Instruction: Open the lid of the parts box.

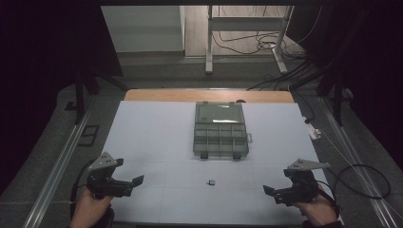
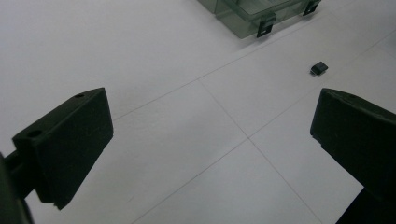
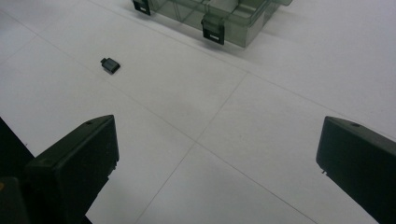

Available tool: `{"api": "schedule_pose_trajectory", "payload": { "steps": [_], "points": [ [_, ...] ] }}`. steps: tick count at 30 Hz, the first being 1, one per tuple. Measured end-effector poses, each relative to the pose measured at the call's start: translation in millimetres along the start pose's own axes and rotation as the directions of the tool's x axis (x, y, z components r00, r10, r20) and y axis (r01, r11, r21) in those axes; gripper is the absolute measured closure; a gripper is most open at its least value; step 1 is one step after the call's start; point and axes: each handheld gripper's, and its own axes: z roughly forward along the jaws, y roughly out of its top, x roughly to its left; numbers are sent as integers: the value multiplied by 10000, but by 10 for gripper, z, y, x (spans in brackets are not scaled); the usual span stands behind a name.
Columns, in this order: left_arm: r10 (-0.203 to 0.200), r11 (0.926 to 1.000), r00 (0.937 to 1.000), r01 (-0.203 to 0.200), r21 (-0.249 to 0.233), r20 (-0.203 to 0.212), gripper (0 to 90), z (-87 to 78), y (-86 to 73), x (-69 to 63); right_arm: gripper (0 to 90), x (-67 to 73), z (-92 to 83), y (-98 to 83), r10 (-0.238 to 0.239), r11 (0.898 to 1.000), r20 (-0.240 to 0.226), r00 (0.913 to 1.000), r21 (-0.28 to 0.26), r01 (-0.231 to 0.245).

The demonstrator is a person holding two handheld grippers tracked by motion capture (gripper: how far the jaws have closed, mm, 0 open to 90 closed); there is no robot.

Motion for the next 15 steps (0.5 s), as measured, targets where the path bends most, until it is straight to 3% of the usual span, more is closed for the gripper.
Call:
{"api": "schedule_pose_trajectory", "payload": {
  "steps": [4,10,15],
  "points": [
    [78,9999,9998,-75,138,-169,0,-38,-21,-7,0,9,-36,-13,38,9999,112,9999,-109,-37],
    [103,9993,9996,-94,367,-257,5,-73,-43,-13,0,22,-140,-54,272,9996,640,9976,-138,-264],
    [206,9985,9994,-192,509,-272,8,-65,-40,-27,0,9,-166,-71,434,9990,743,9963,-122,-426]
  ]
}}
